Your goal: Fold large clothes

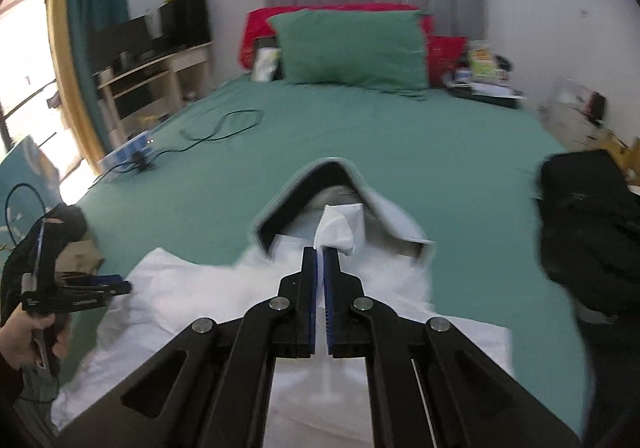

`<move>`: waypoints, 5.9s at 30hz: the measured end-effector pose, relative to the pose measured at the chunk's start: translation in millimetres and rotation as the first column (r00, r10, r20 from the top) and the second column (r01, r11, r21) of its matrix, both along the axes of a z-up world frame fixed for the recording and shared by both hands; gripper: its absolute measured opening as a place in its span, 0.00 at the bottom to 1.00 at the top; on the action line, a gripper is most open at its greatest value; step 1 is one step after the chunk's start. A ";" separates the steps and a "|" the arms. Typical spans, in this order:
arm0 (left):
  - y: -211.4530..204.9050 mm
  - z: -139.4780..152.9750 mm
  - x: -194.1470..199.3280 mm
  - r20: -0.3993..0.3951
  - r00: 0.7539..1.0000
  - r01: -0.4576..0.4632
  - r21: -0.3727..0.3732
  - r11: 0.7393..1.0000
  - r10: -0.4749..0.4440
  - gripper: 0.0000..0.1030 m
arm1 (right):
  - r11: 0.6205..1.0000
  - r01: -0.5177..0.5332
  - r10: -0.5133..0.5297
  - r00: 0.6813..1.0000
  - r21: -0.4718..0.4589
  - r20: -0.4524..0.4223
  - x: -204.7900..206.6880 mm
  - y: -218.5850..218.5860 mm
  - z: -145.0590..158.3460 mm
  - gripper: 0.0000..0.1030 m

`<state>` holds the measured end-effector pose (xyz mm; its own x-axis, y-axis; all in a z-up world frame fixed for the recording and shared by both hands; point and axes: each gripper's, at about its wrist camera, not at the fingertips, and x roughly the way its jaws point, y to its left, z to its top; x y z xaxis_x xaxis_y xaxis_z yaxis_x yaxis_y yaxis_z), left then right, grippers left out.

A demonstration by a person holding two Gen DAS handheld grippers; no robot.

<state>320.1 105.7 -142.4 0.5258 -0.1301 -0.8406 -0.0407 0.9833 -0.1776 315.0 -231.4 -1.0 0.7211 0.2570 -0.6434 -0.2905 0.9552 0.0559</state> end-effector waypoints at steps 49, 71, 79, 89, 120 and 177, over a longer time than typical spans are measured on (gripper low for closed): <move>-64.2 16.7 34.8 0.083 0.997 -0.002 -0.011 1.000 0.003 0.34 | 0.995 0.092 -0.094 0.990 -0.032 -0.103 47.3 -83.0 -104.1 0.53; -130.6 -18.2 146.1 0.093 0.994 0.047 0.053 0.998 -0.051 0.10 | 0.998 0.057 -0.056 0.991 0.003 -0.125 142.2 -82.1 -136.5 0.04; -129.1 -10.5 93.7 0.040 0.985 0.165 0.055 0.985 -0.168 0.12 | 0.983 -0.044 0.029 0.996 -0.179 -0.087 64.6 -79.0 -133.6 0.04; -77.5 24.2 67.3 0.106 0.987 0.129 -0.114 0.985 -0.117 0.63 | 0.995 -0.050 0.038 0.990 -0.083 -0.136 66.5 -97.1 -142.2 0.07; -161.8 -31.0 137.4 -0.100 0.920 0.370 -0.098 0.924 -0.379 0.65 | 0.919 -0.154 0.283 0.899 0.362 -0.335 108.7 -92.2 -158.8 0.72; -169.4 8.8 -99.4 0.161 0.875 0.402 0.284 0.870 -0.457 0.17 | 0.863 -0.205 0.242 0.970 -0.461 0.023 -113.5 -56.9 -140.0 0.17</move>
<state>220.8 -63.7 -133.6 0.6346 -0.1988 -0.7468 0.4076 0.9071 0.1049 201.5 -288.3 -141.0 0.7313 0.1115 -0.6729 -0.4847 0.7791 -0.3976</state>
